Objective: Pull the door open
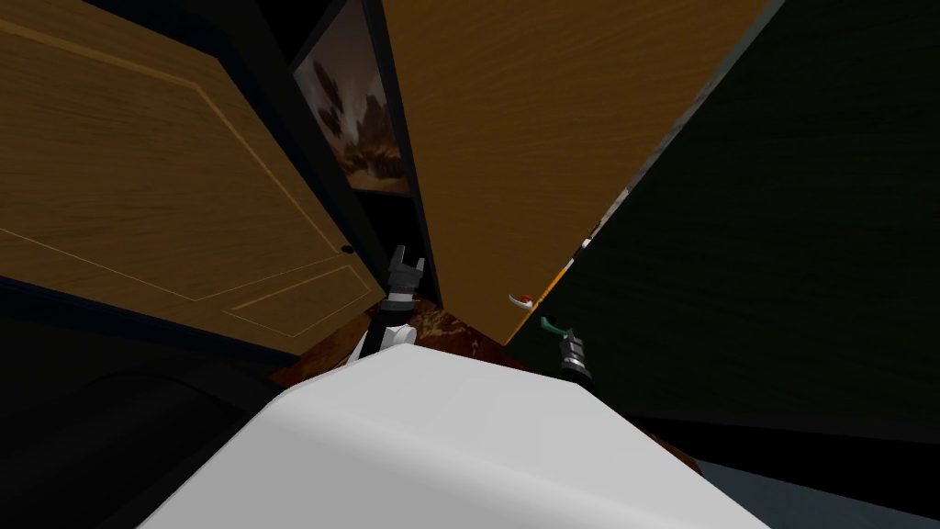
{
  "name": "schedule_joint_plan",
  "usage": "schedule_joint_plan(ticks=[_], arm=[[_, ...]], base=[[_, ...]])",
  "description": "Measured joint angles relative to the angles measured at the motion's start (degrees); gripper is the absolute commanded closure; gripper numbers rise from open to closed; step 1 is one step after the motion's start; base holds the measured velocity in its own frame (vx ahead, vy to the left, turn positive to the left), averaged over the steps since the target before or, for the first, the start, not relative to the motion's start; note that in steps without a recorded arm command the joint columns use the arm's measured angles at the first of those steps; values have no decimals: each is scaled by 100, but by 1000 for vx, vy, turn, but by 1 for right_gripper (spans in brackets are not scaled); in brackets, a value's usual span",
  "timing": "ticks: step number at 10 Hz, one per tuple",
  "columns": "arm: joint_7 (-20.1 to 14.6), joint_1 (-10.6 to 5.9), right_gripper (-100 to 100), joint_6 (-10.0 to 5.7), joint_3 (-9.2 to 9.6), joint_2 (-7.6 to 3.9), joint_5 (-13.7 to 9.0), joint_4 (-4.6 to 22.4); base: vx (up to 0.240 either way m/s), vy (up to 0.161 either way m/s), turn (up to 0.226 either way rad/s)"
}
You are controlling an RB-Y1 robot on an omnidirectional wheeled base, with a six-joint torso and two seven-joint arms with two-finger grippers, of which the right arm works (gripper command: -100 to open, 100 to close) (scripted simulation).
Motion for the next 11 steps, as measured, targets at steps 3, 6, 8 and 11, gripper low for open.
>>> schedule_joint_plan(ticks=[3,6,8,11], arm=[[-27,-40,100,-82,-32,-57,23,236],[-15,185,100,10,-84,-56,82,-43],[-4,274,100,98,-87,6,185,-240],[-9,348,100,162,-39,133,336,-478]], base=[[-97,20,6],[-162,9,40],[-172,-48,101],[-80,-68,80]])
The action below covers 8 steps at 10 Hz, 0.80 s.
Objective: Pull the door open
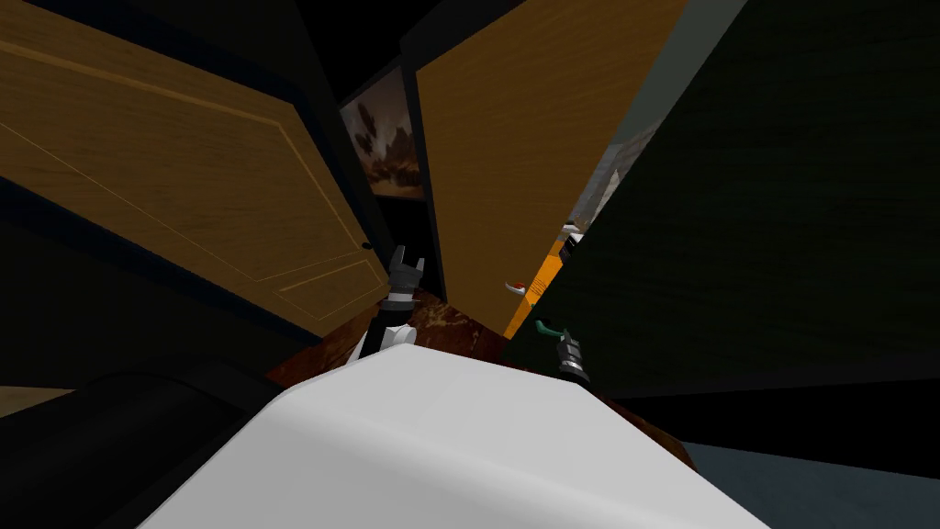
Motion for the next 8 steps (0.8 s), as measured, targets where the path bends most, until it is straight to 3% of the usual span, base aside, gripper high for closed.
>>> schedule_joint_plan(ticks=[1,3,4,5,6,8], arm=[[-9,-46,100,-34,19,19,37,36],[43,145,100,159,34,128,98,-435],[15,101,100,188,77,154,167,-464],[73,190,100,332,89,271,207,-773],[65,143,100,332,118,270,231,-736],[27,10,100,168,158,306,291,-504]], base=[[-16,-28,14],[-54,-78,120],[-48,-95,88],[-12,-45,39],[0,-5,1],[-26,-60,79]])
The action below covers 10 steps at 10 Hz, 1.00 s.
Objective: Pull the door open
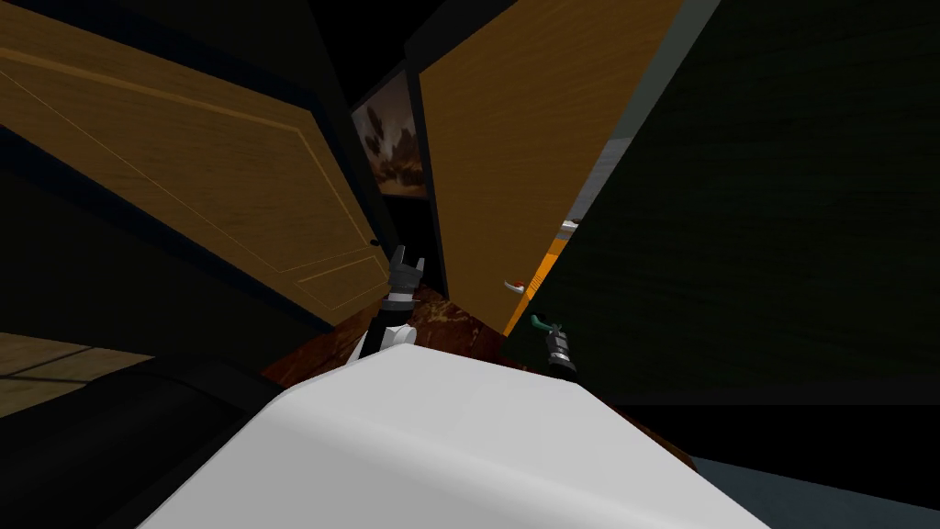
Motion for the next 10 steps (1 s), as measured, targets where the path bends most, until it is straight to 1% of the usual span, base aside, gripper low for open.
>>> schedule_joint_plan(ticks=[3,4,5,6,7,8,10], arm=[[-14,-64,100,-28,39,44,47,31],[-2,-34,100,29,37,50,46,-55],[0,-66,100,19,34,52,50,-11],[14,-6,100,66,32,69,52,-129],[17,8,100,84,24,64,48,-147],[-54,23,100,18,23,-39,43,-92],[-192,97,100,-96,62,-150,52,-81]], base=[[2,-14,6],[4,-6,8],[-4,-13,16],[-4,-16,-18],[-93,28,225],[-130,64,156],[-148,53,131]])
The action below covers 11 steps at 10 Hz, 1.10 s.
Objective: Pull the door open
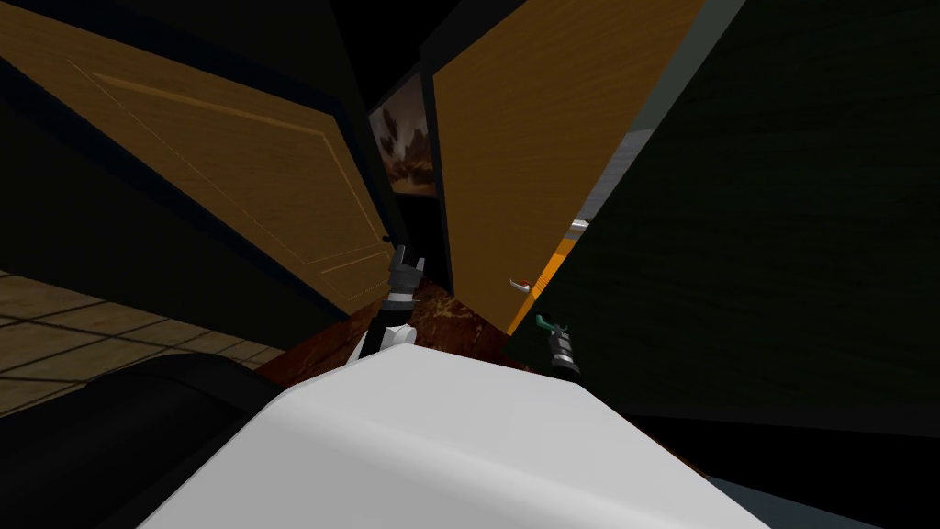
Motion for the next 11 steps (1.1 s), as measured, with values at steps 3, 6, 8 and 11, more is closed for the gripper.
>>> schedule_joint_plan(ticks=[3,6,8,11], arm=[[-255,128,100,-171,113,-188,36,82],[-537,334,100,-377,279,-365,100,56],[-593,418,100,-432,325,-408,119,62],[-818,560,100,-778,475,-577,183,126]], base=[[-224,-10,198],[-207,-52,128],[-186,-42,177],[-237,-41,135]])
